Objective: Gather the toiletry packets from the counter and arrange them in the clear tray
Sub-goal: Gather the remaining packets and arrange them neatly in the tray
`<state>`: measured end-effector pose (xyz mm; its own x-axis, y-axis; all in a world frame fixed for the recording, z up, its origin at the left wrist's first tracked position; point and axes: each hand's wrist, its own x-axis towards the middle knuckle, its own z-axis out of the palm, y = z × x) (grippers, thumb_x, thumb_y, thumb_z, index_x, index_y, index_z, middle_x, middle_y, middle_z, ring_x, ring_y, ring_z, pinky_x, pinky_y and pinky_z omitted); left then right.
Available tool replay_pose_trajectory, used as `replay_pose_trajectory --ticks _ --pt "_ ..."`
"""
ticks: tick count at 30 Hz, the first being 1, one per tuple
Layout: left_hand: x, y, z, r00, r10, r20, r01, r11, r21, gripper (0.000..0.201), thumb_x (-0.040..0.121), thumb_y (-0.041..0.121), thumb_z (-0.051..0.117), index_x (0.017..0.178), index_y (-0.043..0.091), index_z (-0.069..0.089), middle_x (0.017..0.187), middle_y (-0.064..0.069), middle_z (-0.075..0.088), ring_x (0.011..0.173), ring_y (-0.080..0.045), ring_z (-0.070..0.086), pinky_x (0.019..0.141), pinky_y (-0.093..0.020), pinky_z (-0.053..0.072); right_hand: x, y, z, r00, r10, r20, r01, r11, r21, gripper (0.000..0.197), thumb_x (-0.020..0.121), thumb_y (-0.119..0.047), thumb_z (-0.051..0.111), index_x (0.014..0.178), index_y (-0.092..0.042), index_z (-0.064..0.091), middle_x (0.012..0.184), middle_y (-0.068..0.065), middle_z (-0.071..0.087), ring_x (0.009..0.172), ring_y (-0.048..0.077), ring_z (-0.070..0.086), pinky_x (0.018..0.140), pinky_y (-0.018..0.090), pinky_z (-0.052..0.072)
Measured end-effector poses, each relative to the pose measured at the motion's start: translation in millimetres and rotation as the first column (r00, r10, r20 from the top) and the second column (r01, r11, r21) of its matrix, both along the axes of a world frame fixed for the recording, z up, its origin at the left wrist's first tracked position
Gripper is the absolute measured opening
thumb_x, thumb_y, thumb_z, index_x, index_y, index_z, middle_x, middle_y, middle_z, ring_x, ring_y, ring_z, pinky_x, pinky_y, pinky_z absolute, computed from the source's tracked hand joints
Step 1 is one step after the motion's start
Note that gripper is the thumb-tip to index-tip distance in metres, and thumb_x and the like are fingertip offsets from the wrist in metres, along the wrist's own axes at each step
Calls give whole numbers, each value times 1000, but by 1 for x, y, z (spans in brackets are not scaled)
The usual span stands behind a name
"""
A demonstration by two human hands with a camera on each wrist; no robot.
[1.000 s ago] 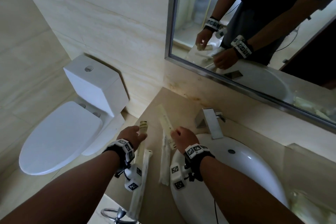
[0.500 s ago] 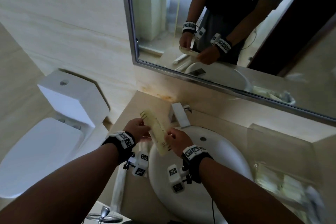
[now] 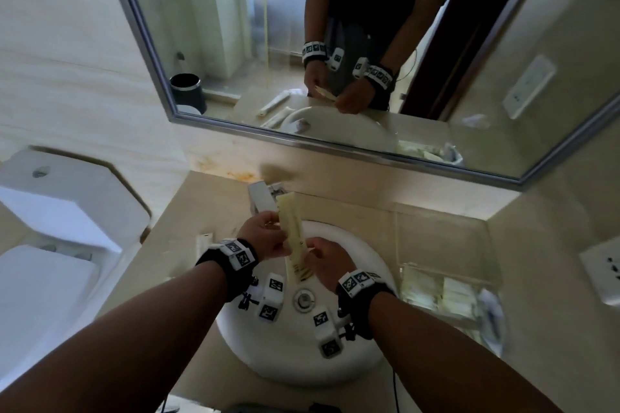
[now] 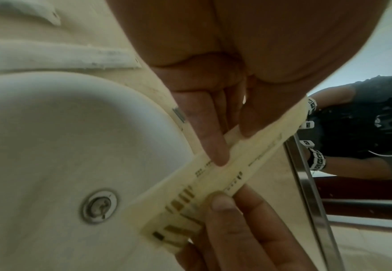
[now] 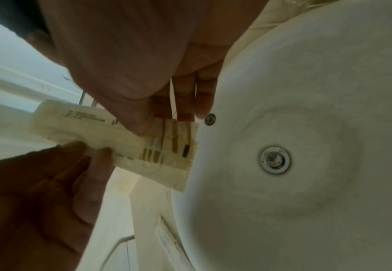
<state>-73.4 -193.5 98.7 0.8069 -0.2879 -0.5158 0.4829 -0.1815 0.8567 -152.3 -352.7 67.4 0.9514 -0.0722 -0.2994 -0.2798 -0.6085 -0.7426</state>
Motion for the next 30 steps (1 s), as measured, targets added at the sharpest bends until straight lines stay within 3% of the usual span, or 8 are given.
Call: replay_pose_trajectory --ticks 4,8,11,15,20,24,27,30 --pt "-13 -30 -4 1000 -26 -12 26 1000 -13 22 90 -9 54 109 2 58 101 -26 68 83 -38 68 69 -48 61 -18 -27 -2 995 -95 7 94 991 91 25 92 -30 56 116 -26 62 94 1 72 83 19 68 79 43 58" --pt "-28 -53 -8 993 -107 -55 109 993 38 17 91 5 61 107 9 60 99 -19 69 78 -31 71 61 -40 60 -42 -54 -1 994 -107 -5 107 989 103 32 98 -32 50 127 -24 61 99 2 71 87 21 69 79 43 58" --pt "-35 -67 -18 990 -143 11 140 979 146 20 92 21 62 109 11 58 89 -15 70 67 -26 69 52 -32 53 -62 -79 -3 989 -135 -62 139 989 54 38 98 -25 48 134 -25 58 122 2 68 105 20 65 93 39 53" --pt "-54 -90 -30 971 -232 53 211 942 262 23 90 17 66 109 25 58 84 -14 70 63 -25 66 53 -32 55 -94 -111 -15 980 -112 -164 93 989 -119 45 98 -24 41 142 -28 50 146 -1 51 131 20 49 110 34 38" --pt "-83 -133 -48 876 -482 7 445 813 376 19 91 10 60 102 25 65 90 -13 68 64 -22 66 58 -32 59 -133 -149 -28 953 -202 -225 141 955 -261 42 98 -27 38 137 -30 51 134 6 53 121 26 52 101 35 40" --pt "-103 -168 -66 802 -597 -24 554 728 404 26 89 3 61 100 26 65 94 -16 68 63 -23 66 57 -33 60 -158 -181 -34 911 -331 -244 253 919 -303 39 90 -20 46 127 -29 56 127 5 54 115 25 54 98 35 44" --pt "-115 -193 -77 742 -668 -57 624 656 424 26 89 9 63 109 24 64 90 -14 71 65 -22 66 62 -35 61 -173 -204 -41 864 -426 -268 347 890 -296 42 86 -21 49 127 -30 53 131 6 46 110 23 56 88 28 45" --pt "-126 -213 -83 664 -745 -68 675 558 483 25 89 24 64 114 27 63 88 -6 71 73 -25 69 70 -39 62 -187 -224 -46 843 -487 -231 402 853 -333 38 89 -19 53 126 -28 56 133 4 44 107 19 58 86 25 45"
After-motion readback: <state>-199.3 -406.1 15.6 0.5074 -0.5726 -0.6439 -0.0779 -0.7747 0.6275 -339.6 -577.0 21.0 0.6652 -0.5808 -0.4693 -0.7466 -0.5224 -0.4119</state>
